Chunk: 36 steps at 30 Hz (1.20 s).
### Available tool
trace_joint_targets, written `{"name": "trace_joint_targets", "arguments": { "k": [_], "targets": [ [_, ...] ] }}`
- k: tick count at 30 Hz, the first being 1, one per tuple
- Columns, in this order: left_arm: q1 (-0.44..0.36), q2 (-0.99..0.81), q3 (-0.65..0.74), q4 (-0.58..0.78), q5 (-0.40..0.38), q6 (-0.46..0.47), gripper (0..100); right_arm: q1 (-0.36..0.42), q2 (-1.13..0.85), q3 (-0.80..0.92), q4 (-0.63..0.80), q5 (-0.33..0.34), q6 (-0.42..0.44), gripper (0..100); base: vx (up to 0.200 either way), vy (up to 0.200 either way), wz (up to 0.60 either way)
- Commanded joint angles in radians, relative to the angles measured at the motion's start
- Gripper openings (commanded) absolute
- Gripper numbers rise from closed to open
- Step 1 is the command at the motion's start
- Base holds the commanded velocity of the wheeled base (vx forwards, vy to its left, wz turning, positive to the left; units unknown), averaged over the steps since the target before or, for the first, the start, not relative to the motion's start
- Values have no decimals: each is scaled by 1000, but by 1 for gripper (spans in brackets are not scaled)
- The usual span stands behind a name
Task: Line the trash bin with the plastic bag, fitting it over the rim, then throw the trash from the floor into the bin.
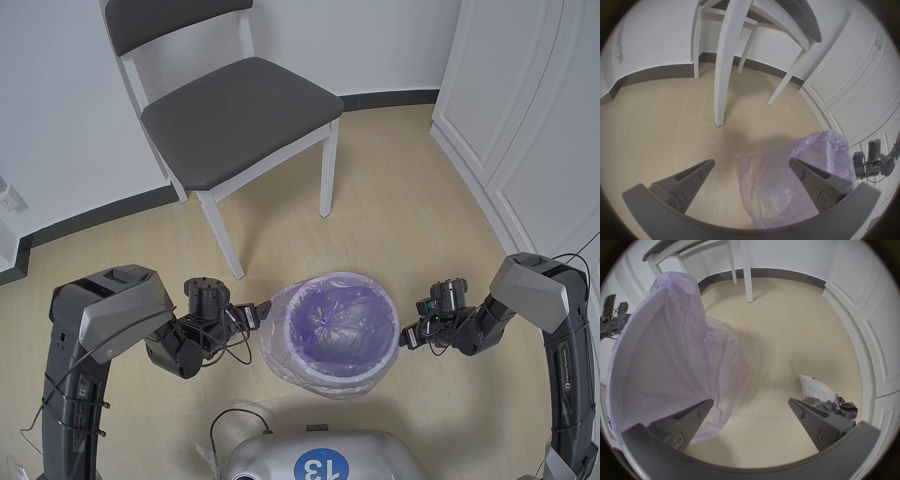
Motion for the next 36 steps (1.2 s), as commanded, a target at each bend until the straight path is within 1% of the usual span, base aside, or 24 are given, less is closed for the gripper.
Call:
{"name": "trace_joint_targets", "arguments": {
  "k": [1,4,6,10,12,13,14,15,17,21,23,28,29,30,31,32,36],
  "targets": [
    [8,129,-80,9,-4,4,100,1,-14,1,-2,0,-1,100,0,0,0],
    [3,138,-129,52,-10,1,100,1,-18,4,-2,0,1,100,0,0,0],
    [0,138,-137,57,-9,2,100,1,-23,6,0,0,-1,100,0,0,0],
    [6,99,-121,43,3,-1,100,-6,-33,20,-3,0,1,100,0,0,0],
    [19,50,-71,40,8,1,100,-7,-55,44,-11,1,1,100,0,0,0],
    [19,50,-71,40,8,1,100,-7,-55,44,-11,1,1,100,0,0,0],
    [34,6,-14,15,11,4,100,-9,-73,66,-20,1,2,100,0,0,0],
    [34,6,-14,15,11,4,100,-9,-73,66,-20,1,2,100,0,0,0],
    [43,-42,58,-31,14,12,100,-9,-121,115,-39,1,2,100,0,0,0],
    [37,-123,167,-78,69,42,100,-9,-213,204,-49,1,1,100,0,0,0],
    [31,-164,224,-118,83,61,100,-10,-264,248,-49,0,2,100,0,0,0],
    [32,-289,386,-232,88,151,100,-26,-422,360,-57,-29,1,100,0,0,0],
    [34,-292,391,-235,88,153,100,-27,-426,363,-57,-31,1,100,0,0,0],
    [34,-336,431,-253,88,180,100,-36,-488,399,-60,-32,-1,100,0,0,0],
    [34,-339,434,-253,88,182,100,-36,-492,402,-60,-32,-1,100,0,0,0],
    [34,-388,469,-258,88,197,100,-44,-552,434,-58,-32,-1,100,0,0,0],
    [17,-499,543,-258,89,205,100,-68,-676,501,-58,-34,-3,100,0,0,0]
  ]
}}
